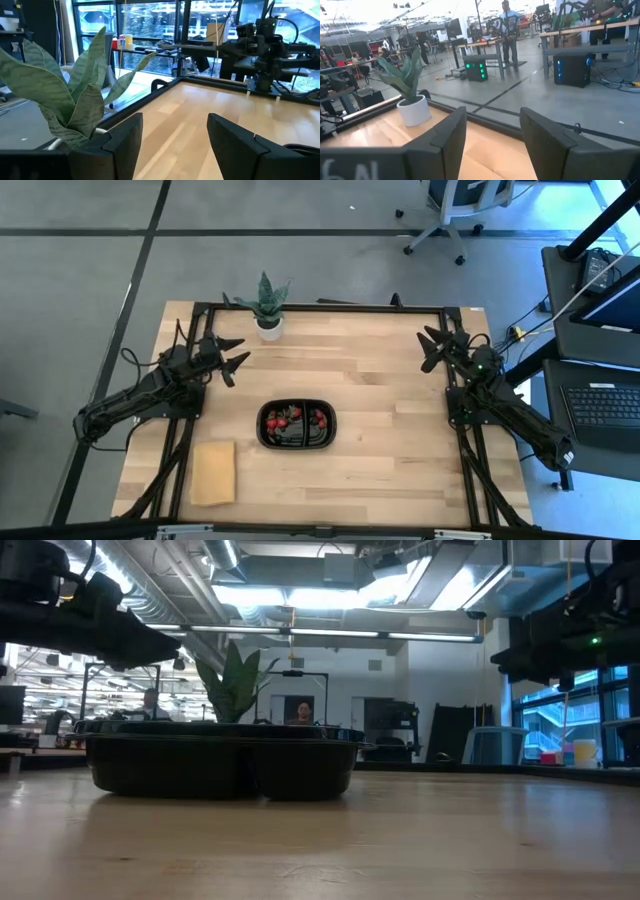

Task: Pick and placing Produce into tupperware
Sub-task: Return to Home Position

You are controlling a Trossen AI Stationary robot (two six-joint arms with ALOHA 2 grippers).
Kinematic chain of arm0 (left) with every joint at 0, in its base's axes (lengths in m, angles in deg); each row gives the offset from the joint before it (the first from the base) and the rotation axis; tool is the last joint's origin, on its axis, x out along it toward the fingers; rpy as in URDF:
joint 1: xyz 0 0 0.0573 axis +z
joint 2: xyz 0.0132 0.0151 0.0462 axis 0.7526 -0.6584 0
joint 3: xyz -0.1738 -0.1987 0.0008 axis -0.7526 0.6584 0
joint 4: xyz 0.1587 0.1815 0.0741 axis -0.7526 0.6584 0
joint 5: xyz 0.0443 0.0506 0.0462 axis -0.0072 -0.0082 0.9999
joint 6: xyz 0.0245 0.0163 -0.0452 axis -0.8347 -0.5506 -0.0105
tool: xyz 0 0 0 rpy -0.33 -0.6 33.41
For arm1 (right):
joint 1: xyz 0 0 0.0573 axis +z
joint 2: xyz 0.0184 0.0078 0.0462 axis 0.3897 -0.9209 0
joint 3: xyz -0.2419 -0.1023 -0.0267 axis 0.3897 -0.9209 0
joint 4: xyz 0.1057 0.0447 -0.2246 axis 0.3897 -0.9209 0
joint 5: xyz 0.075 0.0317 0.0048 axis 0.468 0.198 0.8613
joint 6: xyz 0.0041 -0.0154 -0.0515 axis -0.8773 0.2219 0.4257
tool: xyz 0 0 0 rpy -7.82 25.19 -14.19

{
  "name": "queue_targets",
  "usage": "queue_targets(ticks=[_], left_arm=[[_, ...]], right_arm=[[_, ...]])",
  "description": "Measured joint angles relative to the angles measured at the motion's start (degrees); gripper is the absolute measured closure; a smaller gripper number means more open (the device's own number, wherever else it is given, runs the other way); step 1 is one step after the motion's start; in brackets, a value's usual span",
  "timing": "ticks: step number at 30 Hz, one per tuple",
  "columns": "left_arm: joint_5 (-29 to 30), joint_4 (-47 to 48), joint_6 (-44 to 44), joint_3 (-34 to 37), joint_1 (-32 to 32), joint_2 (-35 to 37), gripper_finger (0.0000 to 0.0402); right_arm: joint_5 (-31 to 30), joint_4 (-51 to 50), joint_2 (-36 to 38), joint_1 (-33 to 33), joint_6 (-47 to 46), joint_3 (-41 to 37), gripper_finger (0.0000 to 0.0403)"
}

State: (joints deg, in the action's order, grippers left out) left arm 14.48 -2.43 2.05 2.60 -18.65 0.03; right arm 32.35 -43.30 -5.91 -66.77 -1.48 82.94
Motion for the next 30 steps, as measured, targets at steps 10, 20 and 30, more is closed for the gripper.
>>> queue_targets(ticks=[10, 20, 30], left_arm=[[0.0, 0.0, 1.5, 0.0, 0.0, 0.0, 0.0186], [0.0, 0.1, 6.2, 0.0, 0.0, 0.0, 0.0186], [0.0, 0.1, 4.4, 0.0, 0.0, 0.0, 0.0186]], right_arm=[[0.0, -1.6, 0.0, 0.0, -3.2, 0.0, 0.0216], [2.5, -1.8, 0.0, 0.0, -7.9, 0.0, 0.0216], [2.5, -1.8, 0.0, 0.0, -9.0, 0.0, 0.0216]])
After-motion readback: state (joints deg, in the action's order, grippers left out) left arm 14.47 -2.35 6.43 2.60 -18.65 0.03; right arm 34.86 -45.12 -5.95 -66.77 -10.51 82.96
